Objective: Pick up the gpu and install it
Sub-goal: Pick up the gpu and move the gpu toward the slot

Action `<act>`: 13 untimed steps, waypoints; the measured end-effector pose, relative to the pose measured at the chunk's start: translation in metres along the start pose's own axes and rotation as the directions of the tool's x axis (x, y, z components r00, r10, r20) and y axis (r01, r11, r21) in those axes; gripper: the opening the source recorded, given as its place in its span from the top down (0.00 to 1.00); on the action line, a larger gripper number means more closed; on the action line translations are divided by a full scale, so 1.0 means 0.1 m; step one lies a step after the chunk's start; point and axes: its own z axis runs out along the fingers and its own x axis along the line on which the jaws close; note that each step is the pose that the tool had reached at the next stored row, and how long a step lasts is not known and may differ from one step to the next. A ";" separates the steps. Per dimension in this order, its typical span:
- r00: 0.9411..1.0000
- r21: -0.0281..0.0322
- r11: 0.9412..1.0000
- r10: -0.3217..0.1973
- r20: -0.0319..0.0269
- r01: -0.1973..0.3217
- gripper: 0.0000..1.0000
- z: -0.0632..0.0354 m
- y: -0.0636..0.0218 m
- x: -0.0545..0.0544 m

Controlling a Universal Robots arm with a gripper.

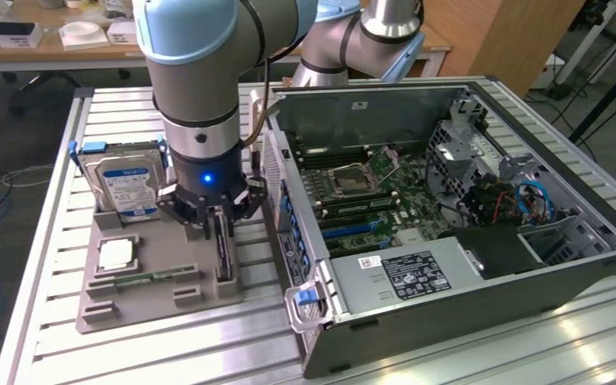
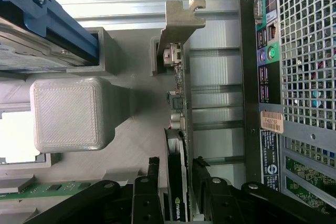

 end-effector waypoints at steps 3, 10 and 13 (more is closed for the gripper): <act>1.000 0.000 1.000 0.000 0.000 0.000 0.63 0.000 0.000 0.00; 1.000 0.000 1.000 0.000 0.000 0.000 0.74 0.000 0.000 0.00; 1.000 0.000 1.000 0.000 0.000 0.000 0.74 0.000 0.000 0.00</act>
